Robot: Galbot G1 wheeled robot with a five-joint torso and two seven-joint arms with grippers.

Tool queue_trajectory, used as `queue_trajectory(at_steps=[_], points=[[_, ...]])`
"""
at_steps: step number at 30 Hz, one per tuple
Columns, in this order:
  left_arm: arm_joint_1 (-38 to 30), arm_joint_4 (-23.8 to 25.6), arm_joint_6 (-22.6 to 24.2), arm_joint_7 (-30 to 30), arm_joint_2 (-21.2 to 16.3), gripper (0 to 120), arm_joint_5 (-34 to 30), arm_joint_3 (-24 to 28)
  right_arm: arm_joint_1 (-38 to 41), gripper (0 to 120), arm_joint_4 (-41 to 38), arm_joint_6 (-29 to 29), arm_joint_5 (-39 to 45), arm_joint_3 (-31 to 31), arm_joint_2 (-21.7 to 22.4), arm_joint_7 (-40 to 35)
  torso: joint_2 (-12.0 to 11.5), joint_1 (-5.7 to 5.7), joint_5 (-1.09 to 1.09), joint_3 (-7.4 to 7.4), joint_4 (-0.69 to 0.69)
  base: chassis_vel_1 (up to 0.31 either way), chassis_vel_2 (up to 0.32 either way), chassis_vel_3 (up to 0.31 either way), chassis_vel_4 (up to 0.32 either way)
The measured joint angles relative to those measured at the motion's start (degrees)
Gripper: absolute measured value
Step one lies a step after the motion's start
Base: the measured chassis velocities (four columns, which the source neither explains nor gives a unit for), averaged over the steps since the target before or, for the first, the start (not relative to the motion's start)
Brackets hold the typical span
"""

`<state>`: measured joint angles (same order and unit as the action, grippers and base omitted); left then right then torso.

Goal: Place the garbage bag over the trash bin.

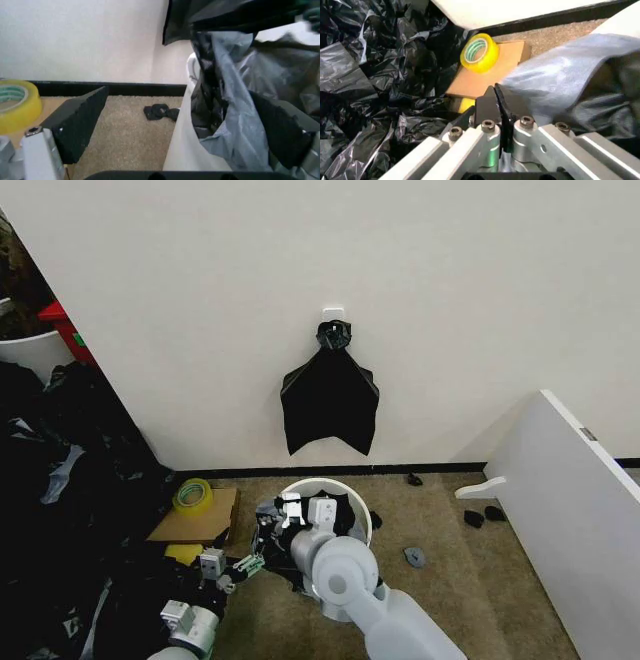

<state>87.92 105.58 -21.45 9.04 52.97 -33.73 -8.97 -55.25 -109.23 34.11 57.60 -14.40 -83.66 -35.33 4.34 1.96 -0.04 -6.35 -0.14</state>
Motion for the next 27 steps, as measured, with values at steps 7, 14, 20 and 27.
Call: queue_trajectory(at_steps=[7,14,20,27], points=[[0.84,0.66,-1.30,-0.58,-0.19,100,1.90,-0.22,0.21,0,1.37,-0.68,-1.37,-0.71,-1.74,-0.25,0.00,0.00,0.00,0.00,0.00,0.000,0.000,0.000,0.000],[1.79,0.47,-2.36,-1.08,-0.40,100,3.57,-0.70,0.15,0,-0.20,-0.54,-3.00,-0.44,-1.84,-0.32,0.00,0.00,0.01,0.00,0.01,0.000,0.000,0.000,0.000],[1.17,-0.06,-2.34,-0.52,-0.21,100,3.43,-0.73,-2.04,11,-6.49,2.60,-6.46,-0.25,2.06,2.05,0.00,0.00,0.01,0.00,-0.01,0.000,0.000,0.000,0.000],[0.98,-0.33,-2.25,-0.35,-0.25,100,3.36,-0.57,-3.68,33,-6.57,5.64,-12.35,-0.39,3.37,1.92,0.00,0.00,0.01,0.00,-0.01,0.000,0.000,0.000,0.000]])
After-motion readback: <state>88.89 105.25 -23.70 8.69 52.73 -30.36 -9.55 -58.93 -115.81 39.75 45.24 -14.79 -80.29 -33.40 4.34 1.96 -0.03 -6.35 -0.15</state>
